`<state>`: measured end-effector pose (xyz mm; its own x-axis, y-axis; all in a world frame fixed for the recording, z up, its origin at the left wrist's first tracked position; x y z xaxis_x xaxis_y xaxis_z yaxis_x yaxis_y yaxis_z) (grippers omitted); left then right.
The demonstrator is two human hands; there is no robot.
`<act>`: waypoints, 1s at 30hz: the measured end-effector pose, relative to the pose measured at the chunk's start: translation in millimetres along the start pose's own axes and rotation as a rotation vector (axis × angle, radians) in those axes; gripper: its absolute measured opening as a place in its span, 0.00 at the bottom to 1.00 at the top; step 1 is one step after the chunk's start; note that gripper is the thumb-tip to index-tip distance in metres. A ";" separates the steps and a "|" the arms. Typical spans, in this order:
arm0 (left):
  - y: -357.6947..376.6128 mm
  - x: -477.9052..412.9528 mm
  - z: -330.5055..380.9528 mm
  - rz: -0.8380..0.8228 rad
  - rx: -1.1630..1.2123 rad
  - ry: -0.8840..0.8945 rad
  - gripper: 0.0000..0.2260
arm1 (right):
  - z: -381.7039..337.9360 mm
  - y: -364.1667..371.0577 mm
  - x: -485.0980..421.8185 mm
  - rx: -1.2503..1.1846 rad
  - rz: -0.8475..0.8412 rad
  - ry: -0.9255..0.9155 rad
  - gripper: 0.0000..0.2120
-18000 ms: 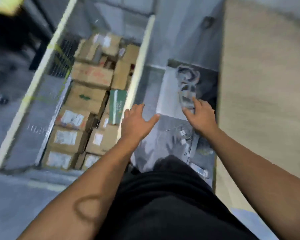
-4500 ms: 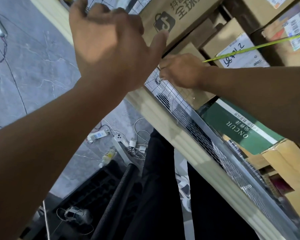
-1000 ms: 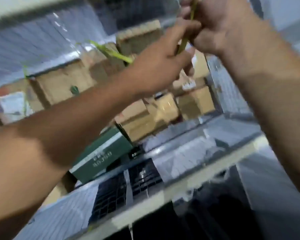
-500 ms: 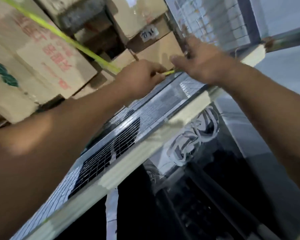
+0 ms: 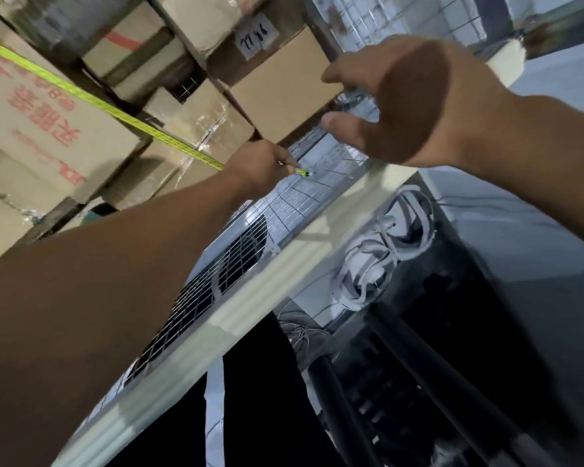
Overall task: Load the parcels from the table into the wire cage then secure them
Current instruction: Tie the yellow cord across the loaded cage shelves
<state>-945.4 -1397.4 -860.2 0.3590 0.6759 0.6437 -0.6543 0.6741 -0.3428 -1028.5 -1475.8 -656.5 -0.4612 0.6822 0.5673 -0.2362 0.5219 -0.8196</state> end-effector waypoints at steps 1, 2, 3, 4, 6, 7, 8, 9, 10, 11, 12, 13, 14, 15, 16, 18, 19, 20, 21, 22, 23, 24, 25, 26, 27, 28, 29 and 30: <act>0.5 -1.3 0.9 -0.015 -0.004 0.024 0.11 | -0.8 2.3 -0.4 0.005 0.011 0.002 0.35; 1.5 -2.1 3.4 -0.029 -0.023 0.060 0.11 | -1.1 3.4 -1.3 0.000 0.033 0.005 0.34; 2.6 -3.3 7.2 -0.035 -0.053 0.103 0.11 | 0.3 2.3 -2.3 -0.017 0.060 0.014 0.33; 3.3 -3.9 11.1 -0.028 -0.085 0.145 0.11 | 2.3 0.1 -3.1 -0.040 0.087 0.027 0.33; 3.0 -3.8 15.0 0.016 -0.135 0.181 0.11 | 3.5 -4.8 -1.0 -0.074 0.140 0.047 0.32; 2.1 -3.2 15.2 0.043 -0.151 0.181 0.11 | 4.0 -7.0 0.6 -0.077 0.160 0.057 0.31; 1.8 -2.4 15.1 0.068 -0.154 0.181 0.12 | 5.0 -8.3 2.1 -0.070 0.173 0.069 0.31; 1.6 -1.6 14.4 0.092 -0.143 0.185 0.12 | 6.3 -9.1 3.2 -0.059 0.179 0.082 0.30; 1.0 -0.2 12.8 0.115 -0.117 0.186 0.12 | 7.0 -9.3 4.3 -0.044 0.189 0.092 0.29; 0.3 2.0 9.6 0.141 -0.084 0.177 0.11 | 7.4 -9.8 5.5 -0.020 0.203 0.104 0.29; -0.5 4.7 4.3 0.168 -0.057 0.158 0.11 | 7.6 -10.2 6.8 0.015 0.221 0.116 0.29; -0.2 7.6 -1.8 0.186 -0.042 0.134 0.11 | 8.0 -10.2 8.0 0.051 0.236 0.130 0.29; 1.9 10.6 -6.8 0.190 -0.035 0.113 0.11 | 9.0 -9.6 9.2 0.072 0.246 0.150 0.29; 5.6 13.3 -9.1 0.184 -0.037 0.102 0.11 | 10.3 -7.8 10.5 0.071 0.245 0.174 0.28; 8.9 15.4 -9.7 0.180 -0.041 0.097 0.12 | 11.8 -5.6 11.1 0.050 0.236 0.194 0.28; 11.2 17.4 -10.0 0.195 -0.031 0.069 0.12 | 12.7 -2.1 11.9 -0.013 0.217 0.203 0.27; 10.4 17.5 -9.9 0.203 -0.024 0.056 0.11 | 11.4 -0.4 12.6 -0.038 0.203 0.186 0.28; 9.5 16.8 -9.3 0.202 -0.024 0.058 0.11 | 8.4 2.1 13.6 -0.045 0.187 0.159 0.30; 9.3 16.2 -7.8 0.191 -0.037 0.074 0.11 | 5.3 4.7 15.1 -0.038 0.178 0.129 0.32; 9.3 15.4 -5.7 0.176 -0.061 0.097 0.11 | 3.3 5.7 16.6 -0.028 0.184 0.110 0.32; 9.0 14.5 -2.9 0.162 -0.088 0.122 0.11 | 2.5 5.3 17.0 -0.024 0.200 0.105 0.32; 8.4 13.5 0.5 0.154 -0.110 0.146 0.12 | 2.5 4.8 16.7 -0.031 0.215 0.108 0.32; 7.7 12.2 4.3 0.155 -0.121 0.164 0.11 | 2.7 4.7 16.6 -0.041 0.227 0.114 0.32; 6.6 10.0 9.2 0.161 -0.126 0.177 0.11 | 2.8 3.9 16.1 -0.052 0.242 0.119 0.31; 6.2 7.4 15.4 0.165 -0.133 0.191 0.11 | 3.1 3.0 16.3 -0.063 0.258 0.122 0.31; 6.7 3.7 21.9 0.164 -0.147 0.203 0.11 | 3.8 1.6 16.7 -0.075 0.274 0.126 0.31; 8.6 -0.5 27.6 0.154 -0.167 0.213 0.11 | 4.4 0.8 17.6 -0.078 0.288 0.134 0.31; 11.2 -5.3 32.0 0.139 -0.186 0.217 0.11 | 5.3 0.9 18.4 -0.074 0.295 0.142 0.31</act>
<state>-975.9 -1403.0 -845.6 0.4215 0.7996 0.4278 -0.5810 0.6003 -0.5496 -1041.7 -1465.5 -647.2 -0.3750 0.8715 0.3160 -0.0449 0.3234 -0.9452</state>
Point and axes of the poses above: each hand's wrist, its own x-axis away from the middle knuckle, its own y-axis out of the palm, z = x × y, the point moved 9 cm from there along -x, towards the middle knuckle, and after that the axes turned 3 degrees about y, right-handed, at the moved point
